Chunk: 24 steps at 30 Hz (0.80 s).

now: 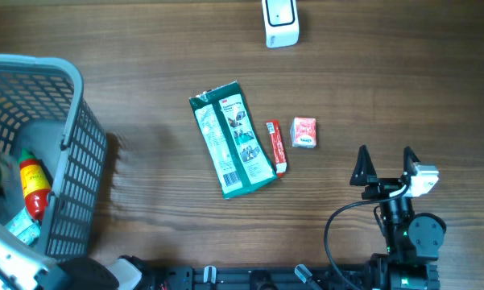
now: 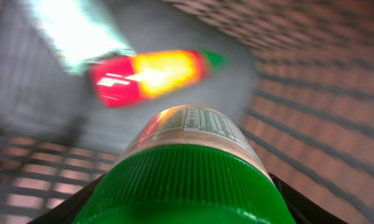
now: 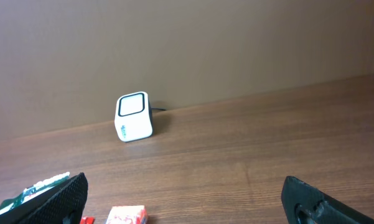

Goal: Scan the item barcode
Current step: 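Carry the green-capped jar out and set it beside the red box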

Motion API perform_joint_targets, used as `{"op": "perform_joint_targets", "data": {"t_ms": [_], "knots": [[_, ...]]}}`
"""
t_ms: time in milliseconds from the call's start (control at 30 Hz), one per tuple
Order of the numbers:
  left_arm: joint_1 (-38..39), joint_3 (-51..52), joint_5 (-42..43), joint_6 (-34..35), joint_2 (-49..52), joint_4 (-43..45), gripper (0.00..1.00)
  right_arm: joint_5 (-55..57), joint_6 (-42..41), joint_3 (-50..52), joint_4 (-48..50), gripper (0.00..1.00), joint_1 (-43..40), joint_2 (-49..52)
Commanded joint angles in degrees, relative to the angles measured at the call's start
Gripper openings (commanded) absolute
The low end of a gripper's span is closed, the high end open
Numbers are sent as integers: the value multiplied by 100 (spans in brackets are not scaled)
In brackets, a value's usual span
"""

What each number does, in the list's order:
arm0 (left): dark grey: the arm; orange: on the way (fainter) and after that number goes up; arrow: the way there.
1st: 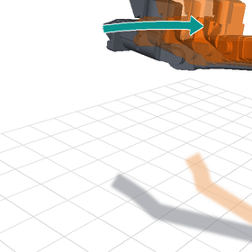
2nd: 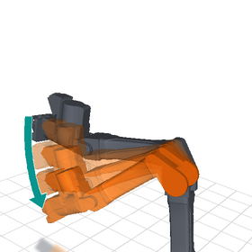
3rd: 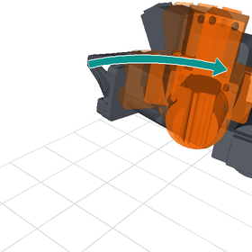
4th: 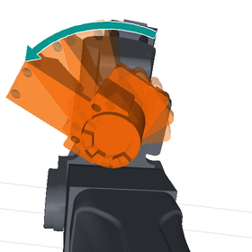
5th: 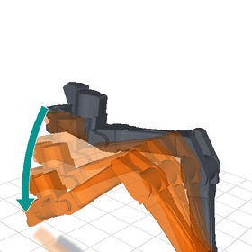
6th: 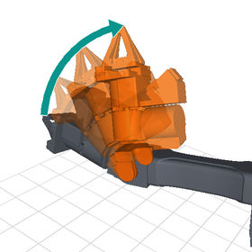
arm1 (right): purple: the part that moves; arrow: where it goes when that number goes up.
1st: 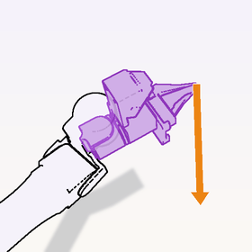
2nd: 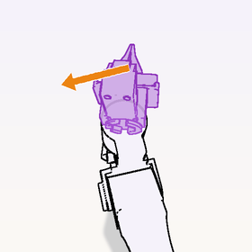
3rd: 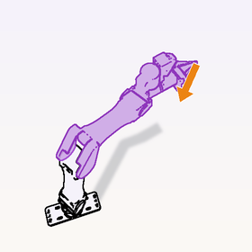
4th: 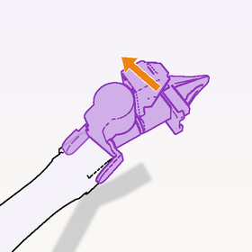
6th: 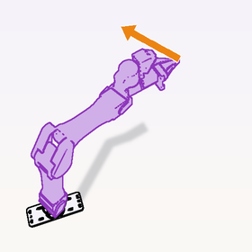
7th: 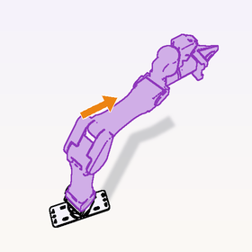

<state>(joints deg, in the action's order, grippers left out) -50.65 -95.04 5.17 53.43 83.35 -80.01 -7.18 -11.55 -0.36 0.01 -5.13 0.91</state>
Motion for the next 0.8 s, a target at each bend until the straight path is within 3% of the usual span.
{"op": "perform_joint_targets", "data": {"t_ms": [0, 200, 267, 467, 600, 767], "knots": [[719, -929, 962, -509, -269, 7, 66, 81, -50, 7, 33, 100, 13, -26], [2830, -1207, 844, -505, -791, 555, 66, 81, -50, 7, 33, 100, 13, -26], [4048, -1204, 476, -505, -769, 730, 67, 81, -50, 7, 33, 100, 13, -26], [6642, -1204, -734, -503, -9, 1023, 66, 81, -50, 7, 33, 100, 13, -26], [7632, -1204, -979, -503, 837, 1499, 66, 81, -50, 7, 33, 100, 13, -26], [8220, -1204, -807, -223, 1963, 2039, 66, 81, -50, 7, 33, 100, 13, -26]]}}
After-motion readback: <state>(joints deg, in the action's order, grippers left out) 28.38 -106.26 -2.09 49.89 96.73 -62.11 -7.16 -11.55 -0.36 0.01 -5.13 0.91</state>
